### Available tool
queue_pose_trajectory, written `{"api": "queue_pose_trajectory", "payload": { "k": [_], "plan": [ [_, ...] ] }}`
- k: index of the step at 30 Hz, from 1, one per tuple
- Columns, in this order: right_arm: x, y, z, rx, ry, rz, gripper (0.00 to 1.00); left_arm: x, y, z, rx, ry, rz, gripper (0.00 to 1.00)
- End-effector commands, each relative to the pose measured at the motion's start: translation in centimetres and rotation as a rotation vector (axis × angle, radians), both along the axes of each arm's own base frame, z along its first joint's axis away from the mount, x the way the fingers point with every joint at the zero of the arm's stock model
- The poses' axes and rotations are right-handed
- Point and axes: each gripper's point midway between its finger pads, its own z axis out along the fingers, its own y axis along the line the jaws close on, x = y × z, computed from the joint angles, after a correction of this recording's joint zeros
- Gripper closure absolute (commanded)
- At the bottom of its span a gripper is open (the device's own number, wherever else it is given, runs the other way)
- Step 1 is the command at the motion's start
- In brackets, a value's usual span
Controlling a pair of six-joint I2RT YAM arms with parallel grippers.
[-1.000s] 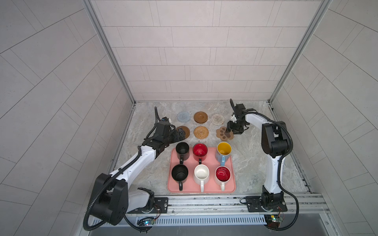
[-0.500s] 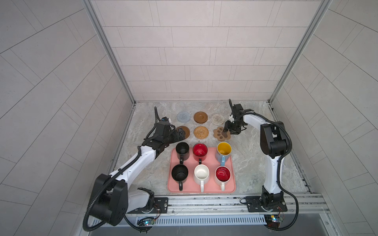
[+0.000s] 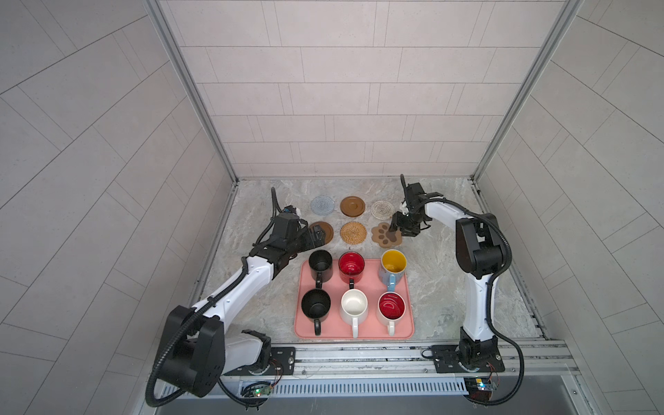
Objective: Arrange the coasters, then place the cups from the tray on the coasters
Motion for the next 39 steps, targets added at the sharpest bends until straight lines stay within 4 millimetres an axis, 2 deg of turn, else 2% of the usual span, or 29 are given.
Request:
{"api": "queue_pose_trajectory", "payload": {
  "k": [1, 6, 13, 21, 28, 34, 39],
  "plan": [
    [-0.6, 0.2, 0.2, -0.001, 0.015, -0.001, 0.40, 0.1, 0.4, 0.8, -0.004, -0.028, 0.015, 0.00],
    [-0.4, 0.2, 1.5, -0.006, 0.000, 0.005, 0.40, 0.2, 0.3, 1.0, -0.005, -0.031, 0.015, 0.00],
    [0.1, -0.6, 4.5, -0.025, -0.044, 0.008, 0.40, 0.5, 0.4, 1.7, 0.003, -0.046, 0.015, 0.00],
    [0.4, -1.7, 8.7, -0.021, -0.128, -0.005, 0.40, 0.4, 0.5, 2.0, 0.008, -0.056, 0.016, 0.00],
    [-0.2, -3.1, 12.3, -0.049, -0.206, -0.007, 0.40, 0.4, 0.8, 2.6, 0.013, -0.074, 0.021, 0.00],
    [-0.8, -3.4, 14.1, -0.051, -0.260, -0.016, 0.40, 0.5, 0.7, 3.0, 0.016, -0.084, 0.015, 0.00],
    [-1.0, -3.5, 14.4, -0.050, -0.281, -0.031, 0.40, 0.6, 0.7, 3.8, 0.011, -0.107, 0.015, 0.00]
  ]
}}
